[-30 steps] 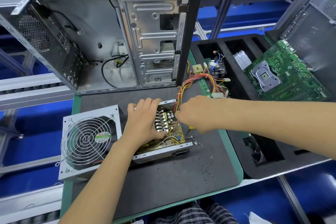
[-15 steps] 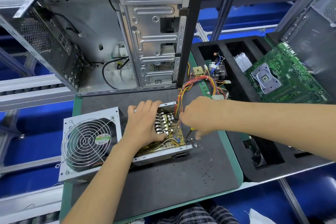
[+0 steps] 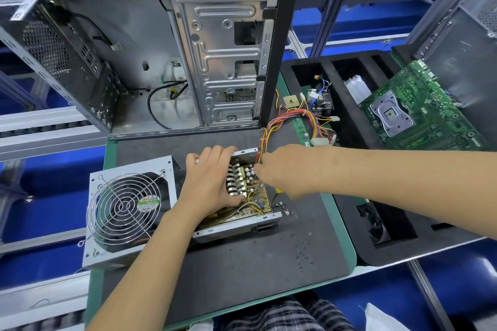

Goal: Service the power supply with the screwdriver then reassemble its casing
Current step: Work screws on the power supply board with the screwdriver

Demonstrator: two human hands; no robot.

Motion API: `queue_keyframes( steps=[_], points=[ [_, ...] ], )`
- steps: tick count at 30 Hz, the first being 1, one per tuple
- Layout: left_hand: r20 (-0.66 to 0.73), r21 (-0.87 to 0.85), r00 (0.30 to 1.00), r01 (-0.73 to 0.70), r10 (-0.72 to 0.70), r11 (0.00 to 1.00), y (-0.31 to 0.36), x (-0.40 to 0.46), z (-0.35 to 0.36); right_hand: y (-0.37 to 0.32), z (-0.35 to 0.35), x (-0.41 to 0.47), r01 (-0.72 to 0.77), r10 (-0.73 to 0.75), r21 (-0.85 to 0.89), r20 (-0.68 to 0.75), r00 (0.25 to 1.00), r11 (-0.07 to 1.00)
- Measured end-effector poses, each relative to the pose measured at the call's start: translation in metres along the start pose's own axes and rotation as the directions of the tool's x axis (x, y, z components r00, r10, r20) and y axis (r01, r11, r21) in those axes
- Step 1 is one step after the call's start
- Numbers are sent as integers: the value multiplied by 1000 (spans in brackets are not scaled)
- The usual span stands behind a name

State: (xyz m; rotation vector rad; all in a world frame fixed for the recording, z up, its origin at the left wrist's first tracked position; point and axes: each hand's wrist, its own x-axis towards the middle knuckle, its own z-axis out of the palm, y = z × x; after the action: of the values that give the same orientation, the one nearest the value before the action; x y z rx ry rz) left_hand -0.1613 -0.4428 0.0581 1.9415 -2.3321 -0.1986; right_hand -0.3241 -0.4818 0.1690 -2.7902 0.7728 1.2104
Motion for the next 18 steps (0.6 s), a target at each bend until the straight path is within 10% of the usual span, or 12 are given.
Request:
queue_keyframes(
  steps=[7,18],
  points=[
    [3,-14,1000,4,-4,1000,0,0,-1,-3,-5,-4,13,-53,-193,-203,978,981],
    [-13,-16,1000,-5,4,1000,0,0,0,1,-2,-6,-14,10,-47,-82,997,999]
  ],
)
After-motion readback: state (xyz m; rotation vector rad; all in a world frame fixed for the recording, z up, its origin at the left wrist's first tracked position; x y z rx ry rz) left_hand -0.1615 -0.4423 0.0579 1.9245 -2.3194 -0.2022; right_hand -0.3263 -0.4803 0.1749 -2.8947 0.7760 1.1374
